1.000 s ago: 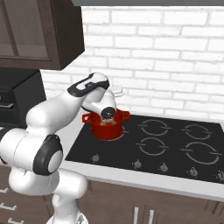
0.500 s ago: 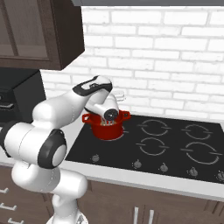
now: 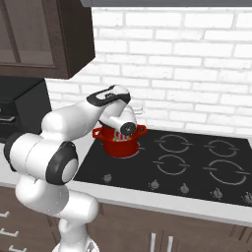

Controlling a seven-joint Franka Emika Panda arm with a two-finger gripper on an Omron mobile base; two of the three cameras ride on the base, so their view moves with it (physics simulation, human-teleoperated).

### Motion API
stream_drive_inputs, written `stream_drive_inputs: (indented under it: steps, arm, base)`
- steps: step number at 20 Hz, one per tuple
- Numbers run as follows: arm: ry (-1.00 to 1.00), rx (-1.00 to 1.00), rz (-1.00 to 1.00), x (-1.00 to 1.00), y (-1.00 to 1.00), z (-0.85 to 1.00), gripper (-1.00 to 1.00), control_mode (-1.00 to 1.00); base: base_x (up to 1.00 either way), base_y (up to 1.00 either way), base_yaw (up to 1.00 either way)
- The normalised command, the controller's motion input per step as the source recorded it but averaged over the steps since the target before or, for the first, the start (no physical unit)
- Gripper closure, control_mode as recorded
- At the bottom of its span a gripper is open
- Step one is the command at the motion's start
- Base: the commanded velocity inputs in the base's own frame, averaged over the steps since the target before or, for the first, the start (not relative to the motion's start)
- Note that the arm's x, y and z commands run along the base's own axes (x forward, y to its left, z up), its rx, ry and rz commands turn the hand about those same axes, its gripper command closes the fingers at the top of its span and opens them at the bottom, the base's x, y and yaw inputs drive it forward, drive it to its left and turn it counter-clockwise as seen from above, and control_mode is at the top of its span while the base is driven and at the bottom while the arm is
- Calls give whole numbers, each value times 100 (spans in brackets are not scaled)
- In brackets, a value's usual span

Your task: Put the cucumber and potato in the pot. Retrieve the spatula and lightly stir the vegetables in the pot.

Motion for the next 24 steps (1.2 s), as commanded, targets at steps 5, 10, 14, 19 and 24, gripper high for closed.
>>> stream_drive_inputs:
  steps: [5, 10, 14, 19, 24]
  arm:
    - [-27, 3, -1, 30, 0, -53, 100, -100]
    - [-28, 4, -3, 31, 0, -31, 100, -100]
    - [-3, 8, -1, 1, -2, -23, 100, -100]
    - [4, 4, 10, -3, -37, -3, 100, -100]
    - [23, 0, 26, -15, -13, 0, 100, -100]
  base:
    - [0, 0, 0]
    - [0, 0, 0]
    - [0, 0, 0]
    - [0, 0, 0]
    - [0, 0, 0]
